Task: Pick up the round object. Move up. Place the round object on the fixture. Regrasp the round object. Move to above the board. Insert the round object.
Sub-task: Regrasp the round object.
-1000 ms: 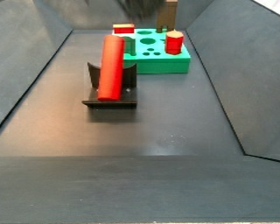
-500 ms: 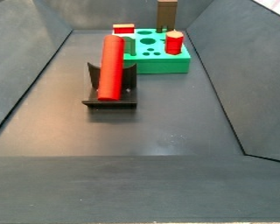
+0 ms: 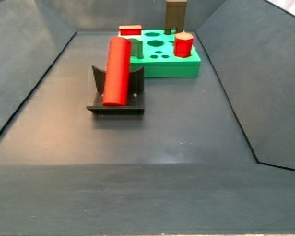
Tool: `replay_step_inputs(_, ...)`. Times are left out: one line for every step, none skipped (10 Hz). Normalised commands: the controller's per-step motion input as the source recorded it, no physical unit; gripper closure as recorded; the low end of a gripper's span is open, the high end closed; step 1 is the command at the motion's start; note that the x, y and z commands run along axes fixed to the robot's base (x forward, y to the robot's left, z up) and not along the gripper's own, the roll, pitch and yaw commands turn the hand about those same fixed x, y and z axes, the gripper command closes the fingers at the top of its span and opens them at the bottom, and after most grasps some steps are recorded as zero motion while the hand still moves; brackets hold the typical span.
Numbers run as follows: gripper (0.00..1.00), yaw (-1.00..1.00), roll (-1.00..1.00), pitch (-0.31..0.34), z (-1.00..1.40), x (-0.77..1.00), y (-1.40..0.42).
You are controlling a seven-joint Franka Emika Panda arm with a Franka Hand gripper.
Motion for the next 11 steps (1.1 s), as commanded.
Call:
replay_step_inputs(0.0,0.03,1.0,0.009,0.0,0.0,-0.01)
replay_step_inputs(0.0,0.03,1.0,0.015,0.01,0.0,-0.02)
replay_step_inputs(0.0,0.04,1.0,0.019,0.01,0.01,-0.02)
replay_step_inputs(0.0,0.04,1.0,0.027,0.01,0.02,-0.02)
replay_step_inputs(0.0,0.04,1.0,0.034,0.0,0.03,-0.02)
replay_step_inputs(0.0,0.04,1.0,0.043,-0.01,0.05,-0.03)
replay_step_inputs(0.0,0.05,1.0,0.055,0.0,0.06,-0.03)
replay_step_inputs(0.0,0.05,1.0,0.079,-0.01,0.08,-0.03)
replay_step_inputs(0.0,0.06,1.0,0.09,-0.01,0.09,-0.03)
replay_step_inputs(0.0,0.07,1.0,0.12,-0.01,0.1,-0.04)
replay_step_inputs(0.0,0.08,1.0,0.135,0.0,0.11,-0.04)
